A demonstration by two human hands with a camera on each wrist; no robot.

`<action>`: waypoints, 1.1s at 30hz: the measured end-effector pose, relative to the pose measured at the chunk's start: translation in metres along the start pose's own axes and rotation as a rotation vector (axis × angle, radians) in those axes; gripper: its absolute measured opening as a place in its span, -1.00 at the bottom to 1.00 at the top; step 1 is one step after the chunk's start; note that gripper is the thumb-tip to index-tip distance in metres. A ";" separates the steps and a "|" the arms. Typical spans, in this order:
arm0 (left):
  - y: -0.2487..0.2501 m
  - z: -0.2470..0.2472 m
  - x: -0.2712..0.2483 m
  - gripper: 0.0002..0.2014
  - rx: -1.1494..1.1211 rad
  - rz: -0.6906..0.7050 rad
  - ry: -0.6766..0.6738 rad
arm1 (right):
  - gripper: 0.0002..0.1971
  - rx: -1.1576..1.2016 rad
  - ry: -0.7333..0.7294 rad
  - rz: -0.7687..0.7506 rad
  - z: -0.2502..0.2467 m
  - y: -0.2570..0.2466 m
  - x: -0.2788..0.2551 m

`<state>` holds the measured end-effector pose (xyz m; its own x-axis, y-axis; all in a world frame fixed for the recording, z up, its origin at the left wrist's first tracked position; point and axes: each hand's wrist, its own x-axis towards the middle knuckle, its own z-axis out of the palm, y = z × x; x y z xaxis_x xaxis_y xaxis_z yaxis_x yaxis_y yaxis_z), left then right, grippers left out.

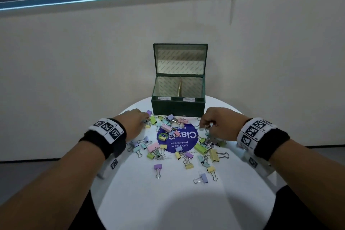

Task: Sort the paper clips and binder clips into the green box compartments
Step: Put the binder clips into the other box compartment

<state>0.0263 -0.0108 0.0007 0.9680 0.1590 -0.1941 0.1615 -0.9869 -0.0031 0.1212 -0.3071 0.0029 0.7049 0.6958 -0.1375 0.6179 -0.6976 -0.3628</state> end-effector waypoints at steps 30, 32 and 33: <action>-0.001 -0.003 -0.016 -0.84 -0.165 -0.071 0.122 | -0.84 -0.042 0.019 -0.080 -0.003 -0.034 0.003; 0.000 -0.002 -0.015 -0.83 -0.118 -0.066 0.059 | -0.89 -0.093 -0.020 -0.102 -0.002 -0.053 0.013; 0.001 -0.003 -0.014 -0.84 -0.114 -0.061 0.050 | -0.94 -0.149 -0.023 -0.114 0.000 -0.062 0.018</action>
<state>0.0132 -0.0138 0.0064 0.9636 0.2228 -0.1475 0.2385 -0.9661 0.0991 0.0959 -0.2513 0.0223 0.6202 0.7744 -0.1248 0.7394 -0.6303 -0.2366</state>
